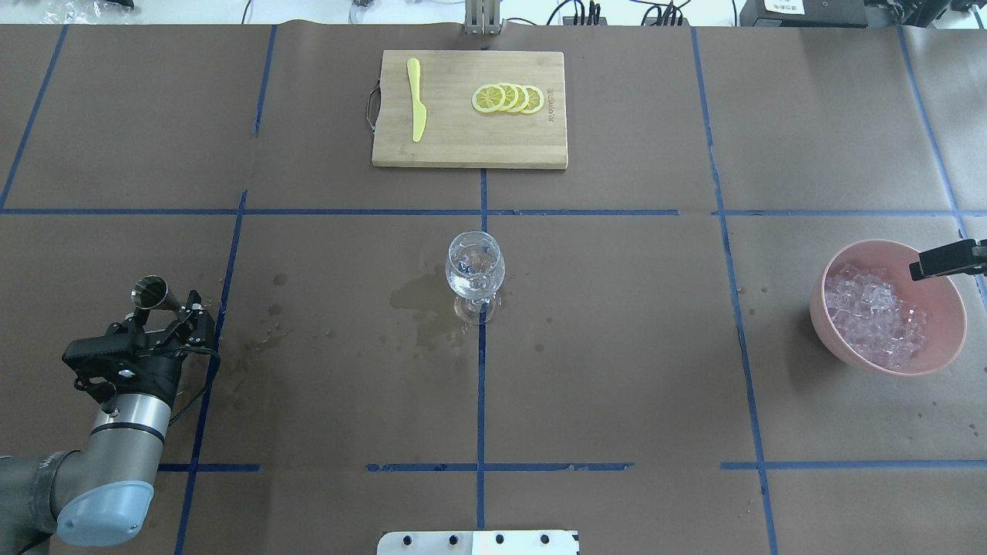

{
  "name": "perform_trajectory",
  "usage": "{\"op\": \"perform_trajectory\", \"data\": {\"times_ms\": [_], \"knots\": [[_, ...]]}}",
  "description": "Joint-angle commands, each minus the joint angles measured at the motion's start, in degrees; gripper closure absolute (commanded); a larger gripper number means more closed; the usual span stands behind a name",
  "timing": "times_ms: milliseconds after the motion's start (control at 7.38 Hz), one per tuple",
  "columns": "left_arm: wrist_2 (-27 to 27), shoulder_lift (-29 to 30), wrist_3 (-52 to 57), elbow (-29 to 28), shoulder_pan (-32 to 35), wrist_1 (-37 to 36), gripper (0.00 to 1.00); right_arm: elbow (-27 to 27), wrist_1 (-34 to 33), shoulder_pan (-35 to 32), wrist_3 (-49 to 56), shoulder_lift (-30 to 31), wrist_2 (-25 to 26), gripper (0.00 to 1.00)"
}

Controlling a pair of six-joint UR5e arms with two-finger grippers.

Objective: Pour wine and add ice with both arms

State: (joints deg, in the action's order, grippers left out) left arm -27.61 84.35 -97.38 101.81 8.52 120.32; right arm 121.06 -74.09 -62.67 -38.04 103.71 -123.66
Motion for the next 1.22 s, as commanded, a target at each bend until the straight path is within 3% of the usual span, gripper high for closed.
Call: {"op": "perform_trajectory", "data": {"times_ms": [0, 406, 677, 813, 948, 1084], "knots": [[0.0, 0.5, 0.1, -0.1, 0.0, 0.0, 0.4, -0.2, 0.0, 0.0, 0.2, 0.0, 0.0, 0.0], [0.0, 0.8, 0.0, -1.8, 0.0, 0.1, 0.59, -0.2, 0.0, 0.0, 0.2, 0.0, -0.1, 0.0], [0.0, 0.8, 0.0, -1.8, 0.1, 0.1, 0.62, -0.1, 0.0, 0.0, 0.2, 0.0, -0.1, 0.0], [0.0, 0.8, 0.1, -1.8, 0.1, 0.1, 0.76, -0.2, 0.0, 0.0, 0.2, 0.0, -0.1, 0.0], [-0.1, 1.0, 0.0, -1.6, 0.1, 0.2, 1.0, -0.2, 0.0, 0.0, 0.2, 0.0, -0.1, 0.0], [-0.1, 1.1, 0.1, -0.7, 0.5, 0.4, 1.0, -0.1, 0.0, -0.1, 0.2, 0.0, -0.1, 0.0]]}}
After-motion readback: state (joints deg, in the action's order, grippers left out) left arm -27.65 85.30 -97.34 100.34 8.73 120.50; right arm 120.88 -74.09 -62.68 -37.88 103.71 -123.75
